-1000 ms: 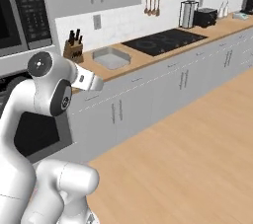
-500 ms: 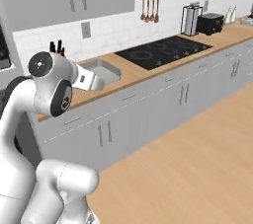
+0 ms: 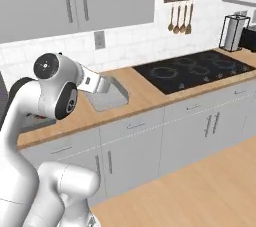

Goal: Place one tomato and one steak in each tupperware on the nearby counter, to pack two identical lunches.

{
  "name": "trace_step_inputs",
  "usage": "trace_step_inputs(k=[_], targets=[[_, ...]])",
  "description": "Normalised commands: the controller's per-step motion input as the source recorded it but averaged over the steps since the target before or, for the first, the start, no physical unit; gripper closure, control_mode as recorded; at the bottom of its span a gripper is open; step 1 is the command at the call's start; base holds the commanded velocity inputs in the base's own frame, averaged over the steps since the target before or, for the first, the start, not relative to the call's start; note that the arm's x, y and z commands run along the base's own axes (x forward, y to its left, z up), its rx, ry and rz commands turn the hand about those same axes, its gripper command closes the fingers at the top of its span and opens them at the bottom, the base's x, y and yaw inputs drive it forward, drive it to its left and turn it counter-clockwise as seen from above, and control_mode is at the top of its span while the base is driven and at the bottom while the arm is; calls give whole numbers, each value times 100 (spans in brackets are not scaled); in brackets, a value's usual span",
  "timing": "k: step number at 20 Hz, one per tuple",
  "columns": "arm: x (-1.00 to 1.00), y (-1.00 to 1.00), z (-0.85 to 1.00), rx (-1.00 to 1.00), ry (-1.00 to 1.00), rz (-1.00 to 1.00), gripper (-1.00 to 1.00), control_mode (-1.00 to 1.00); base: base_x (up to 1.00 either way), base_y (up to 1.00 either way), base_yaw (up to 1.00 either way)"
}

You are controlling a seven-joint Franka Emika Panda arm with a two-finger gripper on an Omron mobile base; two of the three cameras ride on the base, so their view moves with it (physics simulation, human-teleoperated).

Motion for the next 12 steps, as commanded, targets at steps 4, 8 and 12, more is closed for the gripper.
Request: trace_step_inputs(k=[4, 8, 12], targets=[[0, 0, 0, 0, 0, 0, 100, 100, 100, 0, 61], [0, 0, 0, 0, 0, 0, 100, 100, 100, -3, 67], [0, 0, 0, 0, 0, 0, 100, 100, 80, -35, 62]])
